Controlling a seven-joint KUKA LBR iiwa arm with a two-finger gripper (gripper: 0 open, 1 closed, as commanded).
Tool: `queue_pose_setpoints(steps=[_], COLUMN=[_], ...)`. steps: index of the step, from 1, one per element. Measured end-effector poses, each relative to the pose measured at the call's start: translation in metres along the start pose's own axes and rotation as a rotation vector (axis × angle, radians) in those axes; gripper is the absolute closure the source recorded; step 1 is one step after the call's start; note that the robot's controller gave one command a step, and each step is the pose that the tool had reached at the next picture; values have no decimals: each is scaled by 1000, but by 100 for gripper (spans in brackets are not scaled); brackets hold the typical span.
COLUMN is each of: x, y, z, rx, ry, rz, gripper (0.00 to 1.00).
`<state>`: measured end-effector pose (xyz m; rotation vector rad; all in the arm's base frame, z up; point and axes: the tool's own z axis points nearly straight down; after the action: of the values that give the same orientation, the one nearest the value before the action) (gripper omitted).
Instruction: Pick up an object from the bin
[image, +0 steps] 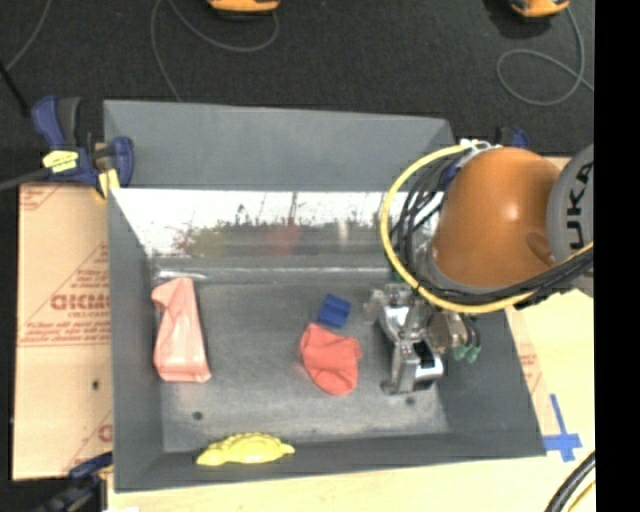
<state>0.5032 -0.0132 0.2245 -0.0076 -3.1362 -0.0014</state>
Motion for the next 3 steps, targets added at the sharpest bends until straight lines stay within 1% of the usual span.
queue_pose_setpoints(steps=[1, 2, 3], x=[-1, -11, -28], y=[0, 18, 32], z=[-4, 22, 56], rx=[0, 3, -1], ry=[-8, -15, -10], rz=[0, -48, -58], gripper=[0, 0, 0])
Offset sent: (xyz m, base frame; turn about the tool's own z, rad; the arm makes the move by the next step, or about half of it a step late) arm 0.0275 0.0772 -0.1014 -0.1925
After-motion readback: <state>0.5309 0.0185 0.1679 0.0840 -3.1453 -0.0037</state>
